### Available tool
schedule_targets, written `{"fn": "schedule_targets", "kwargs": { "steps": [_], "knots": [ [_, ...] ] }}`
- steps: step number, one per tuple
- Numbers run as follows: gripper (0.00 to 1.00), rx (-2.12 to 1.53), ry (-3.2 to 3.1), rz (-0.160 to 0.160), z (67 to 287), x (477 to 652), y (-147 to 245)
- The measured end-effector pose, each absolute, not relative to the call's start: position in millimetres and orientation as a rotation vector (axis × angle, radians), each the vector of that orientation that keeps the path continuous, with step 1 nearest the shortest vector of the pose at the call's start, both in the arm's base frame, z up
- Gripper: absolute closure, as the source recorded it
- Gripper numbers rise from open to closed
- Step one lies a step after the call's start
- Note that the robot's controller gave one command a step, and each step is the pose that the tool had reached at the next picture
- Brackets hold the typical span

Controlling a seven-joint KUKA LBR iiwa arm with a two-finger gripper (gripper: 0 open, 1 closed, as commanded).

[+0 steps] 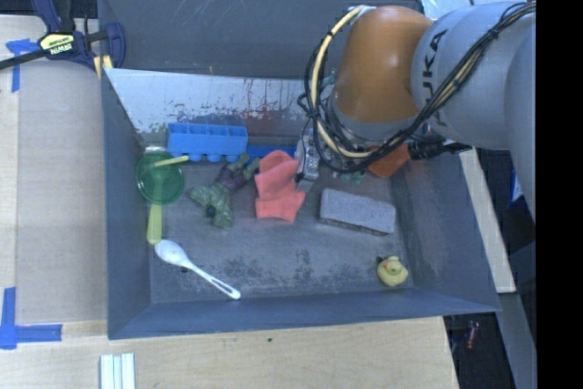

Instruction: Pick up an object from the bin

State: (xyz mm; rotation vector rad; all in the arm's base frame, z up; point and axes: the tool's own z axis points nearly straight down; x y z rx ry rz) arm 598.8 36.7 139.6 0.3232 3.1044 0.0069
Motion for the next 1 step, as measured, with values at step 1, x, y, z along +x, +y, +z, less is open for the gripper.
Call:
{"fn": "schedule_targets", "kwargs": {
  "steps": [1],
  "knots": [
    [1.0,0.397,3.095,0.008,213.5,607.4,25.0]
  ]
}}
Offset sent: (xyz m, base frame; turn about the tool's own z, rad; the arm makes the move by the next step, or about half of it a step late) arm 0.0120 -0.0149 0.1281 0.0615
